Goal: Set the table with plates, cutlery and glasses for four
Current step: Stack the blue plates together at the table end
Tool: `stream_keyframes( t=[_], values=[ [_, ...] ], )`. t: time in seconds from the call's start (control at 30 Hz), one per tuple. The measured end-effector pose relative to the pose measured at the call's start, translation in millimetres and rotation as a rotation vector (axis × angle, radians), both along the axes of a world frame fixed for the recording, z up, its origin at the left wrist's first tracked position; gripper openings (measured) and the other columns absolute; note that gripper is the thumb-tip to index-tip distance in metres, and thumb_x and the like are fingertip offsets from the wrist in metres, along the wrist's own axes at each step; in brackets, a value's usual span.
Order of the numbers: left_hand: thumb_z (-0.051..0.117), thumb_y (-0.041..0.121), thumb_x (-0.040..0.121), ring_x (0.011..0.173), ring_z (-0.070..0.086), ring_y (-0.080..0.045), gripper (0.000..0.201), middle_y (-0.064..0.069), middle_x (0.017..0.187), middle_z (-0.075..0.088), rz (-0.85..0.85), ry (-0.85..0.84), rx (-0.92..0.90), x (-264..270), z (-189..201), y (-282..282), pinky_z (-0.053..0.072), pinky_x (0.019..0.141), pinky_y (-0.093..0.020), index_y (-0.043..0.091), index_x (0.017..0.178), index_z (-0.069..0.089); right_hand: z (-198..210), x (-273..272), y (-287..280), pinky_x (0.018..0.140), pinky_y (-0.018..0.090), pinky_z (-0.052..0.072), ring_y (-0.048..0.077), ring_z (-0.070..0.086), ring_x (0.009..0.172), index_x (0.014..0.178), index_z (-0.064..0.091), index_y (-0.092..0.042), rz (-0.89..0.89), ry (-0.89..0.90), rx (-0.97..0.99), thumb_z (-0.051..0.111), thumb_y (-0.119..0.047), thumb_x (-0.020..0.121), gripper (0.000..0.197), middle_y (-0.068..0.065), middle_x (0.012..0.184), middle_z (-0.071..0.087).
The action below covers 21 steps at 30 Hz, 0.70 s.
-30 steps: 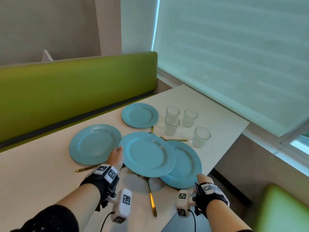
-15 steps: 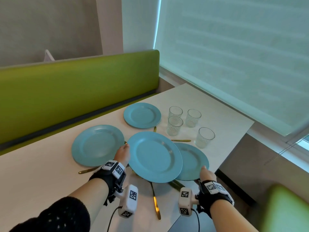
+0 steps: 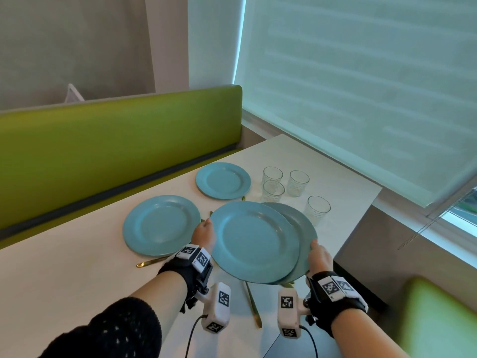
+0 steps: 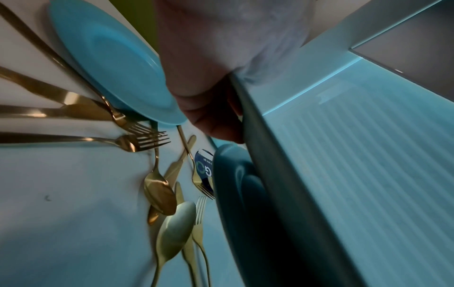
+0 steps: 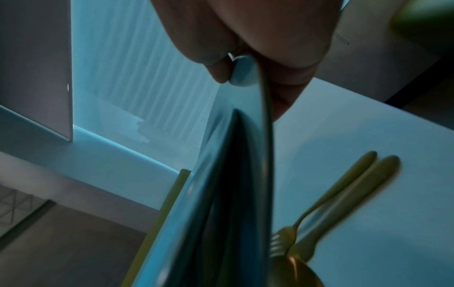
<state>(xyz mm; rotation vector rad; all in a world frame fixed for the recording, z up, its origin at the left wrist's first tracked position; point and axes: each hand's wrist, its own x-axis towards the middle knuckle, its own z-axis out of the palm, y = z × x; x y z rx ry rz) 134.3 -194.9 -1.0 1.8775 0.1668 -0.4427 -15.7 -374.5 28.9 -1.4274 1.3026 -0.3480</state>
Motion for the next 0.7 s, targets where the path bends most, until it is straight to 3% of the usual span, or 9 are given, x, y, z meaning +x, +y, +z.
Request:
stream_keyframes(
  t=[0.17, 0.27, 0.37, 0.47, 0.6, 0.7],
  values=[
    [0.029, 0.024, 0.102, 0.127, 0.044, -0.037, 0.045, -0.024, 0.138, 0.048, -0.027, -0.034, 0.022, -4.2, 10.5, 22.8, 0.035, 0.101, -0.034, -0.006, 0.128, 0.049, 5.4, -2.0, 35.3, 0.100, 0.044, 0.043, 0.040, 0.053, 0.118, 0.125, 0.050, 0.010, -0.046, -0.090, 0.086, 0.034, -0.026, 0.102, 0.046, 0.027, 0.127, 0.055],
    [0.031, 0.026, 0.101, 0.123, 0.047, -0.037, 0.042, -0.022, 0.134, 0.052, -0.058, -0.080, 0.028, -7.2, 14.0, 38.0, 0.036, 0.100, -0.035, -0.001, 0.124, 0.053, 6.2, -4.1, 48.5, 0.100, 0.049, 0.044, 0.035, 0.057, 0.101, 0.111, 0.054, 0.001, -0.106, -0.196, 0.197, 0.041, -0.026, 0.100, 0.032, 0.021, 0.110, 0.058],
    [0.030, 0.028, 0.101, 0.124, 0.047, -0.035, 0.043, -0.018, 0.137, 0.051, -0.073, -0.097, -0.005, -11.5, 16.1, 53.1, 0.036, 0.104, -0.036, 0.003, 0.129, 0.052, 4.9, 0.4, 64.5, 0.097, 0.056, 0.045, 0.034, 0.059, 0.095, 0.114, 0.054, -0.003, -0.138, -0.328, 0.295, 0.046, -0.032, 0.098, 0.033, 0.018, 0.101, 0.060],
    [0.030, 0.026, 0.102, 0.133, 0.042, -0.030, 0.043, -0.011, 0.145, 0.045, -0.079, -0.099, -0.022, -13.6, 12.9, 63.4, 0.032, 0.111, -0.034, 0.008, 0.138, 0.045, 4.5, 8.9, 78.2, 0.090, 0.050, 0.047, 0.032, 0.058, 0.091, 0.111, 0.053, -0.011, -0.116, -0.389, 0.325, 0.044, -0.041, 0.097, 0.035, 0.011, 0.090, 0.061],
    [0.031, 0.023, 0.101, 0.135, 0.040, -0.028, 0.042, -0.008, 0.147, 0.043, -0.092, -0.086, 0.013, -11.5, 6.5, 71.0, 0.030, 0.110, -0.032, 0.011, 0.139, 0.044, -0.3, 16.6, 87.8, 0.095, 0.050, 0.046, 0.031, 0.057, 0.097, 0.125, 0.052, -0.004, -0.060, -0.347, 0.259, 0.041, -0.040, 0.099, 0.045, 0.015, 0.109, 0.058],
    [0.032, 0.025, 0.101, 0.129, 0.046, -0.029, 0.041, -0.009, 0.140, 0.051, -0.112, -0.090, 0.037, 2.3, 3.3, 72.9, 0.034, 0.107, -0.033, 0.010, 0.132, 0.053, -6.0, 29.0, 80.3, 0.099, 0.055, 0.044, 0.034, 0.058, 0.105, 0.126, 0.052, -0.001, -0.035, -0.319, 0.218, 0.038, -0.038, 0.100, 0.048, 0.016, 0.114, 0.058]
  ],
)
